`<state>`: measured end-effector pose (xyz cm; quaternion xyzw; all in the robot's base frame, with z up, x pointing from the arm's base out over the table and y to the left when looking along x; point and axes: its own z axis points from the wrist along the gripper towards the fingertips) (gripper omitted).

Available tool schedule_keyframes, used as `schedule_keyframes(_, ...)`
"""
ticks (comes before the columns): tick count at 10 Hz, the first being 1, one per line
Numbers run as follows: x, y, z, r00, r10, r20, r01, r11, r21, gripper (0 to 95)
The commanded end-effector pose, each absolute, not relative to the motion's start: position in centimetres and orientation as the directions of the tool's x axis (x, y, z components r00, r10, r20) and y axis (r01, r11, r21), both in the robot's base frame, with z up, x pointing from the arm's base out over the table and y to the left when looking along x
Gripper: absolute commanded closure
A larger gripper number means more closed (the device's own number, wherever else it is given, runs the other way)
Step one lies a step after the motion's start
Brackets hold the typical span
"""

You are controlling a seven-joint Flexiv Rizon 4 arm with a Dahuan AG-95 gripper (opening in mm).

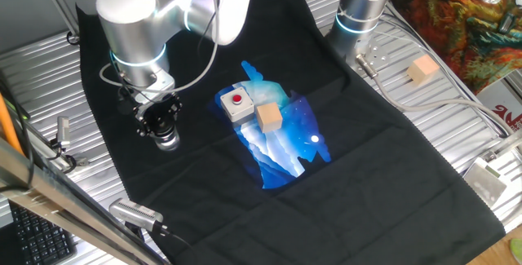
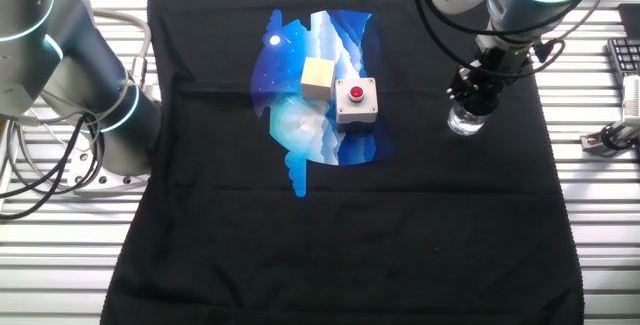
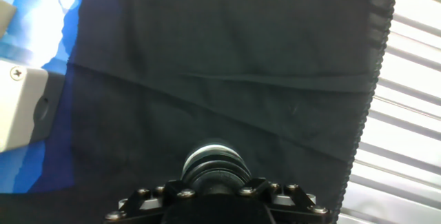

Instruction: Screw the lid onto the jar

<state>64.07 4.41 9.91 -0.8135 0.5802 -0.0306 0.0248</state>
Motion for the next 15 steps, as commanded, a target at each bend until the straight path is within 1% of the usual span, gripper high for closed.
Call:
schedule_keyframes(1,64.03,4.32,9.91,0.322,-0.947,0.022,-0.943,-0.322,-0.078,95.0)
schedule_keyframes(15,64.05,4.28,9.9,0.255,-0.967,0.016,-0.963,-0.255,-0.091,95.0)
